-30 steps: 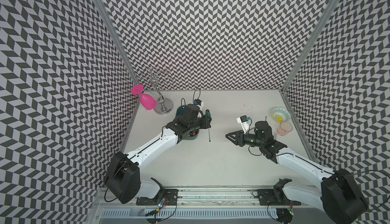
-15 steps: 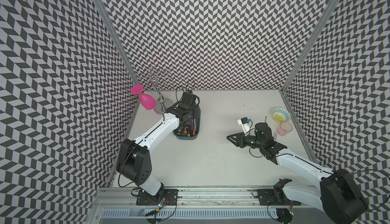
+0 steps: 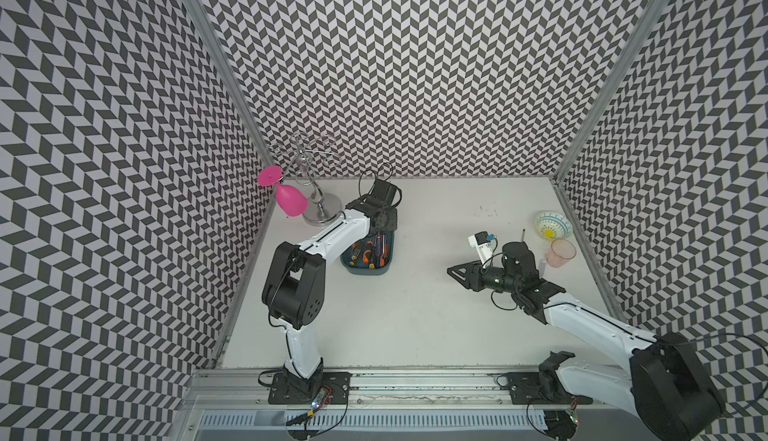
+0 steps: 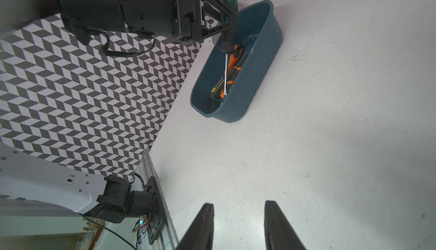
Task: Put the screwdriver on the desktop into the storage box
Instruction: Place the screwdriver in the storage box, then pick up the screwdriver from the center of the board.
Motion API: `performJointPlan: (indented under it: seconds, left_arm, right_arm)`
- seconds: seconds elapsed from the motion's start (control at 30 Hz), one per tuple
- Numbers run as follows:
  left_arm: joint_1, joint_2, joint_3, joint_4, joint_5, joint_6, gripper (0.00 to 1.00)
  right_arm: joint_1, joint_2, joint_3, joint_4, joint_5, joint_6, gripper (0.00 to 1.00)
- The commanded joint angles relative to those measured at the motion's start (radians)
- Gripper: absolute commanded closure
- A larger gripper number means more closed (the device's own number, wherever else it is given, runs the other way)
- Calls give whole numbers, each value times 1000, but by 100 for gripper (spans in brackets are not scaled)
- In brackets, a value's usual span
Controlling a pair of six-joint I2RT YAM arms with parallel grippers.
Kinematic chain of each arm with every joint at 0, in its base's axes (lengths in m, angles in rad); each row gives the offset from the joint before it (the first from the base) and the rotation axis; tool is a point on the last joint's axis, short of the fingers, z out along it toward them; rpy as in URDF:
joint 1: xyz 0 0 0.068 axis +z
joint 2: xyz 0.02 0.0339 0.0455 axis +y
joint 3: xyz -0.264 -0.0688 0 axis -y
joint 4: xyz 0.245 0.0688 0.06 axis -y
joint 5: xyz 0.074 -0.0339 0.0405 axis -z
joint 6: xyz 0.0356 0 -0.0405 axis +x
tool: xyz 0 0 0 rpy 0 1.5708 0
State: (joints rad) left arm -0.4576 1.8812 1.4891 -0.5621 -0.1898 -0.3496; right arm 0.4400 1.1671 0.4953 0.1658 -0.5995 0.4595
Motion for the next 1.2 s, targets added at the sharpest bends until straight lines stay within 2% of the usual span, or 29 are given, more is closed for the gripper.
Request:
performJointPlan:
  seconds: [0.0,0.2,0.47,0.7,0.83,1.17]
  left_arm:
    - [5,35,34,-2,-10,18,100]
    - [5,91,33,-5,0,14,97]
    - [4,124,40,-6,-8,6,70]
    - [5,78,48,-18,-2,-2,51]
    - [4,22,29,-12,29,-11,49]
    - [-12,-186,-122,47,95,-39,47]
  right_arm:
    - [-7,6,-12,52,-3,-4,61]
    - [-9,22,-12,57,-3,-2,61]
    - [-13,33,-14,64,0,2,61]
    - [-18,42,-9,54,14,-2,61]
    - [-24,28,-6,39,33,-8,61]
    - [-33,22,25,-21,83,-6,61]
